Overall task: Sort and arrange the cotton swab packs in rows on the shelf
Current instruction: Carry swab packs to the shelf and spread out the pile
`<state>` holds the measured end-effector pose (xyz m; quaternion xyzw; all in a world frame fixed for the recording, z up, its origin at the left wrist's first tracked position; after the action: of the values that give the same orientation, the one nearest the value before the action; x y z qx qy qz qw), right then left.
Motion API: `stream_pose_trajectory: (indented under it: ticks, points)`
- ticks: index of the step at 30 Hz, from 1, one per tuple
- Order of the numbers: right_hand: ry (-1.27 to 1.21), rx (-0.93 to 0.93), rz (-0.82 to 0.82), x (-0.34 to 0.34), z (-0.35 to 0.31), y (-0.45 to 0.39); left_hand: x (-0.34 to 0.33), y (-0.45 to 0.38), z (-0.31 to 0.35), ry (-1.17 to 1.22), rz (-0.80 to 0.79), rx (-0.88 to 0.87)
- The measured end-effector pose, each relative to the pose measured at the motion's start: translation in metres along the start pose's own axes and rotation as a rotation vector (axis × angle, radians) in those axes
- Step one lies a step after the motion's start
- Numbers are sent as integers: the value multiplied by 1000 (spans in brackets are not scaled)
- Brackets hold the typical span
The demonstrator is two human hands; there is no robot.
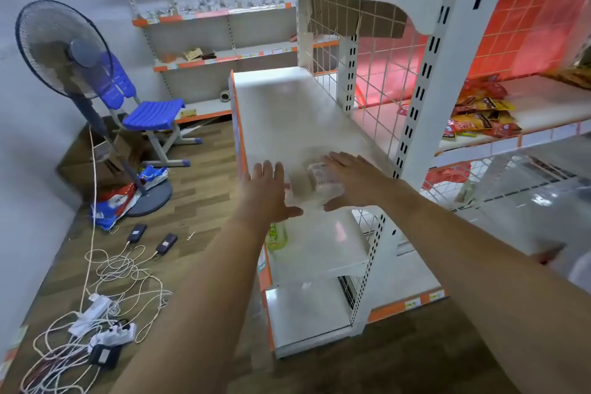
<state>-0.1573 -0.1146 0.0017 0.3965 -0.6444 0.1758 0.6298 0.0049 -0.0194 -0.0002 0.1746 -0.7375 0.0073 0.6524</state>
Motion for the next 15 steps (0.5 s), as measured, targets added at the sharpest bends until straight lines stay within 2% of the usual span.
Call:
stream_pose_trajectory:
  ticks: [6, 15]
  points:
    - [112, 36, -77, -4, 3, -16, -1, -15, 2, -59, -78, 24]
    - [135, 89, 91, -16, -3, -9, -3, -7, 2, -113, -23, -5]
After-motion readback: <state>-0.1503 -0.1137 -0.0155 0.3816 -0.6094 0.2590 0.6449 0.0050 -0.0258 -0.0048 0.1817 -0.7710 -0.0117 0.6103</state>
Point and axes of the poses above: each hand's wrist, its own y-axis away from the middle knuckle, its own x-axis out of the back of the hand, z = x × y, the point moved 2 cm from there along -y, towards the middle knuckle, and after that the axes turned 12 degrees about -z, right-handed, at the moved point
